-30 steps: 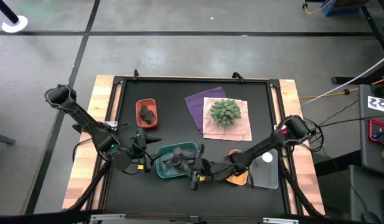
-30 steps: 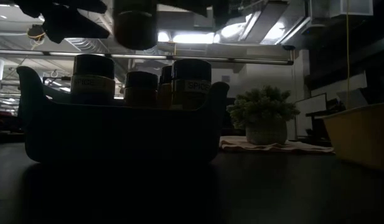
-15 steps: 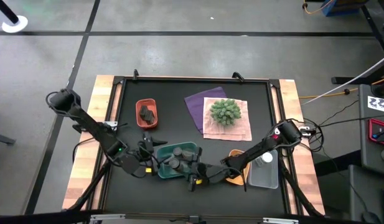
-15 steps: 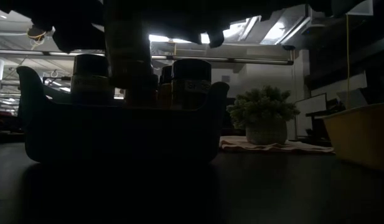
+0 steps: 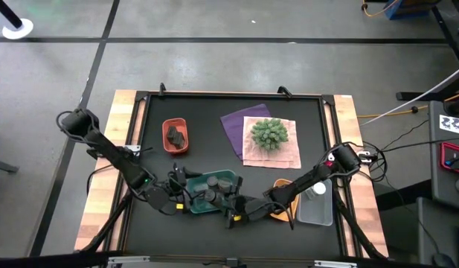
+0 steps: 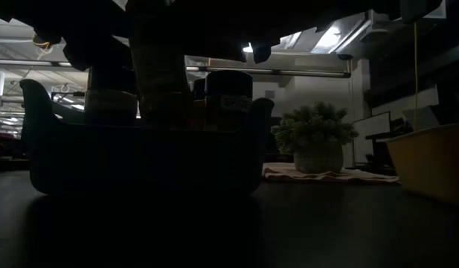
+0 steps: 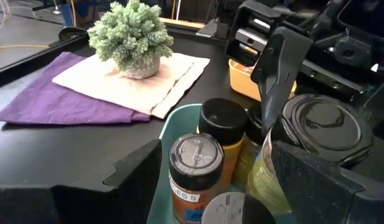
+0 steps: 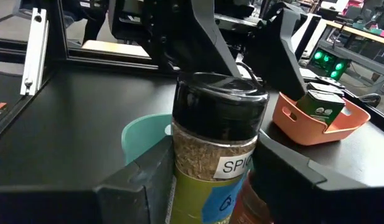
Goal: Sort spices by type
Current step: Put the green seasoning bottle into the blue bin
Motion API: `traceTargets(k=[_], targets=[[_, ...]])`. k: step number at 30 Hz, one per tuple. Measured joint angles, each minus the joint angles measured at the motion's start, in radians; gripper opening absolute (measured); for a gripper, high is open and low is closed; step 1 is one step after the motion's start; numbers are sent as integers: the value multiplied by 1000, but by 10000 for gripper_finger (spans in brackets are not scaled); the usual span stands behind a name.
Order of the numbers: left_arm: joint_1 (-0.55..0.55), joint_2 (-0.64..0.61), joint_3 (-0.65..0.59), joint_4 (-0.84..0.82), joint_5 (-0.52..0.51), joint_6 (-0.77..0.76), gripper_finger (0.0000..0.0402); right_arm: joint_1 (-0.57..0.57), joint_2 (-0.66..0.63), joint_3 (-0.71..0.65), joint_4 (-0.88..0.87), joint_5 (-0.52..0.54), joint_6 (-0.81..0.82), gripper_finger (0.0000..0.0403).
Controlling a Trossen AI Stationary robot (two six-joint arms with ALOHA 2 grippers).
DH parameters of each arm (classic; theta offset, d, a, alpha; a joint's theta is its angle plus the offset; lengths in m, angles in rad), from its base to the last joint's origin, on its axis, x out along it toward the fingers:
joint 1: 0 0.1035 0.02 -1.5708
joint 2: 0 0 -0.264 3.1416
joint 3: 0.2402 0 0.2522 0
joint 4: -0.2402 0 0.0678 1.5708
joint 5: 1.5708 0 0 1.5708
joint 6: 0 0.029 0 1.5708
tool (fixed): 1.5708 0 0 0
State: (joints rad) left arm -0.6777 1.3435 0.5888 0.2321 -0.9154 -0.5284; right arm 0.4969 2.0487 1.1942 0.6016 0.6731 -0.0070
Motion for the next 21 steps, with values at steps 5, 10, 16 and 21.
traceTargets(k=[5,10,16,21], targets=[[0,22,0,2,0,-23,287,0,0,0,-4,1,1,200],[0,31,0,23,1,-22,287,-2,0,0,-5,2,1,200],[0,31,-1,24,-3,-14,287,-17,0,0,-10,-9,2,200],[-1,31,-2,32,-4,5,287,-41,0,-1,-29,-77,3,200]])
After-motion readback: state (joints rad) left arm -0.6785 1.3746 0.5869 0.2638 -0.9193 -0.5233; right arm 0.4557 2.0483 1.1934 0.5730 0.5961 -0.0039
